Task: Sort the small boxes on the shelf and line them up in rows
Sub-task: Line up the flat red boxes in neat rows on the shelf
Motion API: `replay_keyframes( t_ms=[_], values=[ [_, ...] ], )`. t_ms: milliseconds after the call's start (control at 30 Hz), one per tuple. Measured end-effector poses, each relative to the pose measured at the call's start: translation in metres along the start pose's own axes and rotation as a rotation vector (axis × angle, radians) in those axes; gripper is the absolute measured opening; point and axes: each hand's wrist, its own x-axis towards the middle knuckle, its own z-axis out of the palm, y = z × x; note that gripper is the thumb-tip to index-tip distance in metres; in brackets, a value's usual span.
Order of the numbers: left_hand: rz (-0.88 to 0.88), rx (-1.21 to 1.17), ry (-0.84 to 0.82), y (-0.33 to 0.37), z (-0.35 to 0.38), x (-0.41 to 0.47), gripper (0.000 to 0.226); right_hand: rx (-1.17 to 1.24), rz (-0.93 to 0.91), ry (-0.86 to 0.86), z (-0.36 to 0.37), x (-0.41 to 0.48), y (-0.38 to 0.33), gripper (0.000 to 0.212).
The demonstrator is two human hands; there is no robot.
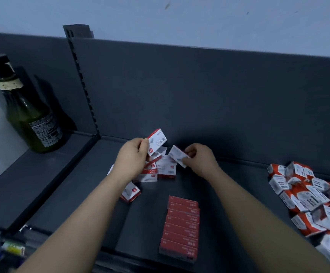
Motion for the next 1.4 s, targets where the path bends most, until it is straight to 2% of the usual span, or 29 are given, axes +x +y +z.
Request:
replay_keyframes(
  t_ms=[200,300,400,567,667,767,1033,1100,1233,1300,1400],
  values=[
    [0.010,-0.003,-0.229,0.021,0.034,0.006,0.039,0.204,0.058,-0.046,-0.068,-0.040,0.036,0.025],
    [0.065,0.083,-0.345,0.029,0.059,0.005,0.034,0.180,0.067,-0.139,-0.093,-0.062,0.053,0.022],
    [0.073,0.117,-0.461,0.034,0.084,-0.001,0.024,0.178,0.108,-0.157,-0.102,-0.076,0.067,0.021],
    [-0.053,-0.153,-0.629,0.034,0.113,-0.010,0.010,0.440,0.234,-0.108,-0.096,-0.090,0.073,0.018],
    [-0.073,-0.276,-0.678,0.036,0.114,-0.012,0.023,0.691,0.306,-0.096,-0.093,-0.093,0.074,0.017],
    [-0.027,-0.242,-0.661,0.033,0.114,-0.012,0.030,0.876,0.324,-0.092,-0.091,-0.094,0.074,0.019],
    [0.120,-0.060,-0.643,0.045,0.113,-0.023,0.017,0.984,0.286,-0.049,-0.071,-0.086,0.066,0.019],
    [0.216,0.131,-0.590,0.041,0.105,-0.018,0.019,0.875,0.224,-0.022,-0.071,-0.084,0.066,0.021],
    [0.341,0.457,-0.178,0.019,0.073,0.002,0.036,0.158,-0.010,0.014,-0.064,-0.074,0.072,0.042],
    [0.246,0.717,-0.060,0.003,0.058,0.013,0.043,-0.078,-0.103,-0.017,-0.055,-0.073,0.076,0.046],
    [0.010,0.890,-0.099,-0.013,0.041,0.023,0.045,-0.098,-0.118,-0.037,-0.051,-0.075,0.078,0.044]
  ],
)
